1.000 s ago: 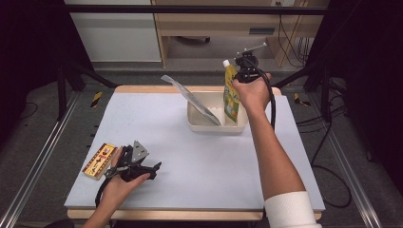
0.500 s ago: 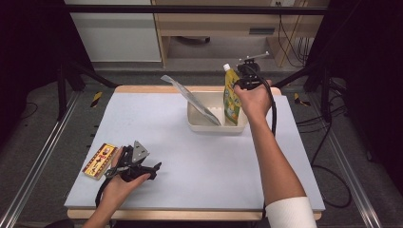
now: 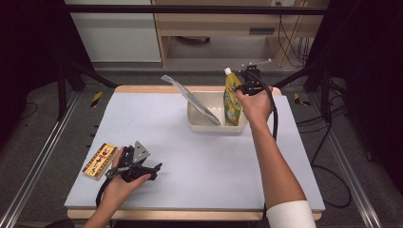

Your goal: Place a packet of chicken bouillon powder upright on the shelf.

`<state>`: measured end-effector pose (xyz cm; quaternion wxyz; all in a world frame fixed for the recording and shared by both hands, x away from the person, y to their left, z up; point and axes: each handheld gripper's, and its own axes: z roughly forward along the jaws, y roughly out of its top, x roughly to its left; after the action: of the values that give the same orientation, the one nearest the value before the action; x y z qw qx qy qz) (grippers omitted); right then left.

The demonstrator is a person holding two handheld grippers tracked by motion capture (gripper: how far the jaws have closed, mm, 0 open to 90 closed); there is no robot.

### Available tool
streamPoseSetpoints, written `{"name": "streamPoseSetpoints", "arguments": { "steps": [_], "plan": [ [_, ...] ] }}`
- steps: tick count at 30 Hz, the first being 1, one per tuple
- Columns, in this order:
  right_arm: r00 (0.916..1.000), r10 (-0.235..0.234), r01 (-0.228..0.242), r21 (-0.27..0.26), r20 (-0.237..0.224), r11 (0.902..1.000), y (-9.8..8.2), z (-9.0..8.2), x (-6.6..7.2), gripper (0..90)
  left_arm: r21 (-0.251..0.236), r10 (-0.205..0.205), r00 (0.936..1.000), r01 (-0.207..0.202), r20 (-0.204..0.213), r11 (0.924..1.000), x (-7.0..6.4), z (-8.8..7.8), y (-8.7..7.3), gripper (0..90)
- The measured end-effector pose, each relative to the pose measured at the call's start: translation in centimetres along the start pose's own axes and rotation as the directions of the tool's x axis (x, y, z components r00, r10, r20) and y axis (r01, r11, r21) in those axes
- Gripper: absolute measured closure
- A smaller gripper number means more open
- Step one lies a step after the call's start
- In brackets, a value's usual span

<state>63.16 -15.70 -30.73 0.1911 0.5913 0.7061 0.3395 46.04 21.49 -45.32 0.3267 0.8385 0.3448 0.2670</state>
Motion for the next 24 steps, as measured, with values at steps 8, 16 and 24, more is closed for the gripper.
{"name": "streamPoseSetpoints", "arguments": {
  "steps": [8, 16, 24],
  "plan": [
    [0.9999, -0.012, 0.012, -0.023, 0.003, 0.9997, -0.7, 0.0, -0.2, 89.9, 0.0, -0.001, 1.0, 0.001, -0.001, 1.0, 0.0, 0.0, 0.0, 8.6],
    [0.9996, -0.026, 0.026, -0.03, 0.008, 0.9992, -1.1, 0.0, -0.3, 86.3, 0.008, 0.008, 1.0, -0.008, -0.001, 0.9999, 0.1, 0.0, 0.0, 8.7],
    [0.9966, -0.081, 0.079, -0.126, -0.01, 0.9889, -1.4, -1.1, 0.1, 63.3, 0.007, 0.007, 0.9999, -0.007, -0.01, 1.0, 0.3, -0.1, 0.0, 8.6]
  ]
}}
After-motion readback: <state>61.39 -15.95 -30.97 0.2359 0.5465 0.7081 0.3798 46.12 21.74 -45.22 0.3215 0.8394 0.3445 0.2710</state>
